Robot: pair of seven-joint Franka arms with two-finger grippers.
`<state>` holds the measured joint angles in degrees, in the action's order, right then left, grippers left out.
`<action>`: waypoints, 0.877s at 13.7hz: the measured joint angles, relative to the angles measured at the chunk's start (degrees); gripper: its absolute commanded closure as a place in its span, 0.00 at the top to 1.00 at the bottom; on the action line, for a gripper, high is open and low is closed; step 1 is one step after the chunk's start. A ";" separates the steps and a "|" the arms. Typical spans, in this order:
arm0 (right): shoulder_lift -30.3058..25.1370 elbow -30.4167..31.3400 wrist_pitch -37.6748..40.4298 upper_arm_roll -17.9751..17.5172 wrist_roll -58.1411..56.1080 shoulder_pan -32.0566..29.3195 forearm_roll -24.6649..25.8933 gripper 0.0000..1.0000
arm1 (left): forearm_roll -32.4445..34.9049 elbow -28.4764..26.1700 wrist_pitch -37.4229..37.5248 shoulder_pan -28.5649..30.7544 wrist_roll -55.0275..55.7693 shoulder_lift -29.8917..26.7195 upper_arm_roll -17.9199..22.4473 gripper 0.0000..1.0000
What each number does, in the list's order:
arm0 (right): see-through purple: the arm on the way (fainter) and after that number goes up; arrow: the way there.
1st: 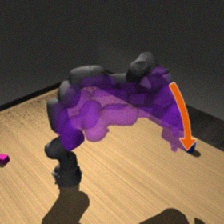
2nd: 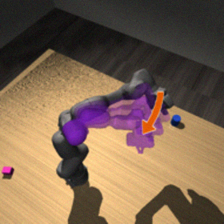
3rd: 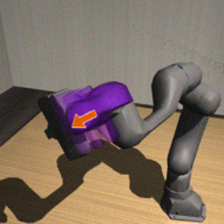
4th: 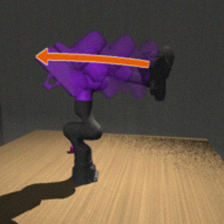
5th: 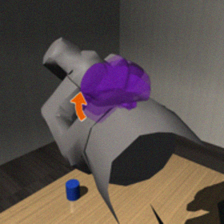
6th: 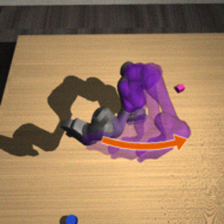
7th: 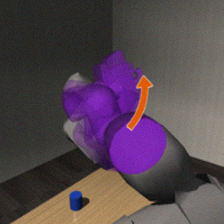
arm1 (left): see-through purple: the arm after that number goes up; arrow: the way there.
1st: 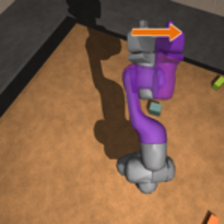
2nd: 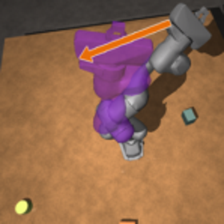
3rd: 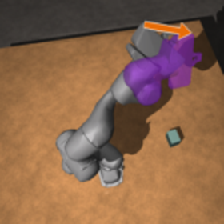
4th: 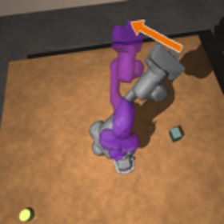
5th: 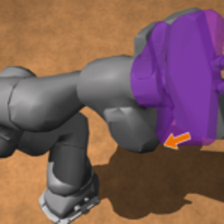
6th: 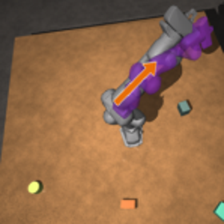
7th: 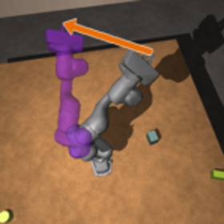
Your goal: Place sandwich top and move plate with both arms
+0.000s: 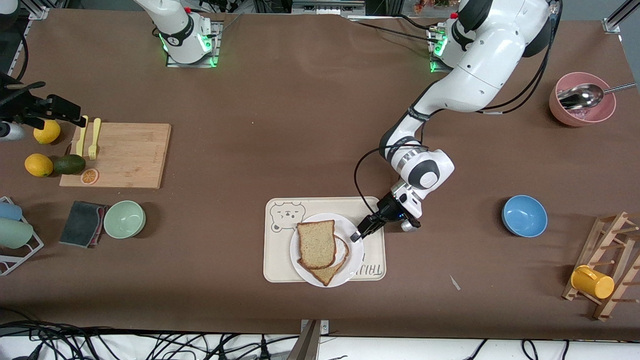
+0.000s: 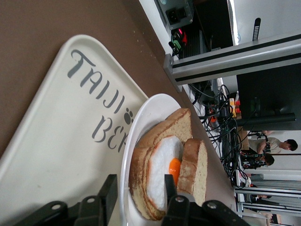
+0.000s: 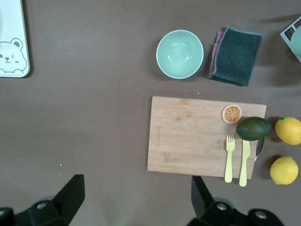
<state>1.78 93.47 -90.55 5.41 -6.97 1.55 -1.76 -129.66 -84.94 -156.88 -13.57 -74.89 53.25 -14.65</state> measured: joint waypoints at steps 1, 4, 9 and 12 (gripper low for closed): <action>0.00 0.00 0.00 0.00 0.00 0.00 0.00 1.00 | 0.86 0.00 -0.34 0.20 0.43 -0.33 0.00 0.64; 0.00 0.00 0.00 0.00 0.00 0.00 0.00 1.00 | 4.71 -0.24 -1.70 0.26 4.70 -1.57 -0.10 0.69; 0.00 -0.01 0.00 0.00 0.00 0.00 0.00 1.00 | 11.20 -4.88 -3.36 0.46 11.58 -6.95 -0.18 0.80; 0.01 -0.03 0.01 0.00 0.00 0.00 0.00 1.00 | 19.47 -8.01 -3.39 1.33 22.22 -10.95 -0.17 0.85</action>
<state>1.79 93.44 -90.54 5.41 -6.97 1.55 -1.76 -110.19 -92.95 -160.27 -12.24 -52.66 42.30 -14.82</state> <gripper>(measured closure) 0.000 0.194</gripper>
